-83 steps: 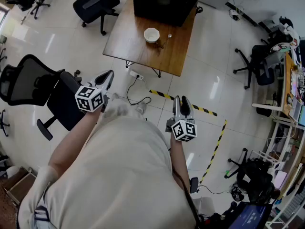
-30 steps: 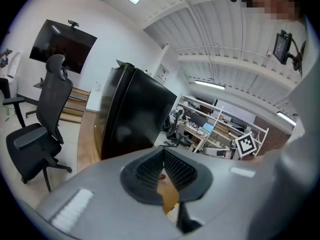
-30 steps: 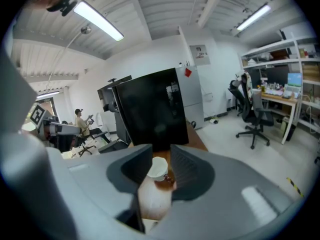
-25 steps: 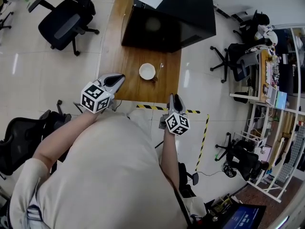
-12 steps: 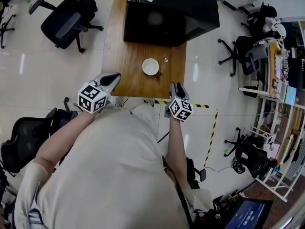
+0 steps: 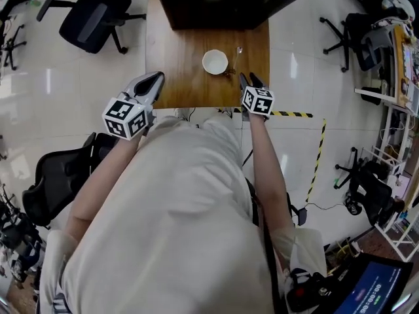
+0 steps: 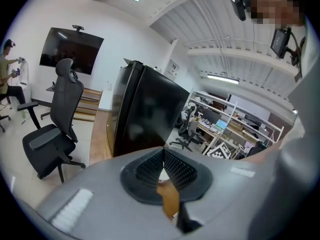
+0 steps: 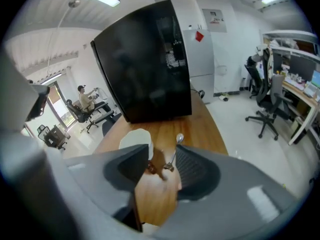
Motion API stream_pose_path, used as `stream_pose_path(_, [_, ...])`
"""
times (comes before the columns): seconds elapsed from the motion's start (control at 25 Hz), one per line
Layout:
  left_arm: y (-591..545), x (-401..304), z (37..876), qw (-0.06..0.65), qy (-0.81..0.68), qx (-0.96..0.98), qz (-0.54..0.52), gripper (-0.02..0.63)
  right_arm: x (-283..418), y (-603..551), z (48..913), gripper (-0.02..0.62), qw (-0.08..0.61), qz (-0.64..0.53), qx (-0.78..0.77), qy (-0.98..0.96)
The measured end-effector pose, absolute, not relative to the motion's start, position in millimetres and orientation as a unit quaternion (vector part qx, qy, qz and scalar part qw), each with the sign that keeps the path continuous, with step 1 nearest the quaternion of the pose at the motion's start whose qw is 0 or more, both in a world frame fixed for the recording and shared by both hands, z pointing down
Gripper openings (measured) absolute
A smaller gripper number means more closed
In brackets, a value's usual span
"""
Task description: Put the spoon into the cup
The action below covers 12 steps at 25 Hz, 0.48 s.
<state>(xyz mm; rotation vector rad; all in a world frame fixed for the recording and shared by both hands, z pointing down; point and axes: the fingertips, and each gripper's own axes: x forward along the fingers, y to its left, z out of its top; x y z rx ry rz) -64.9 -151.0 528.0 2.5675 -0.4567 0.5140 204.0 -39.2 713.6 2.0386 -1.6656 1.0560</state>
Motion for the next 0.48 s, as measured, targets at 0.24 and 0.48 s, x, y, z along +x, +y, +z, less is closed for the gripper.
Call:
stream_pose_path(0.24, [-147.8, -49.2, 521.4, 0.235, -0.198, 0.932, 0.190, 0.000, 206.1, -43.8, 754.5, 0.163, 0.191, 0.398, 0.673, -0.594])
stream_pose_path(0.48, [-138.8, -43.2, 523.8, 0.240, -0.227, 0.922, 0.200, 0.000, 204.6, -47.8, 801.3, 0.163, 0.230, 0.428, 0.638, -0.598])
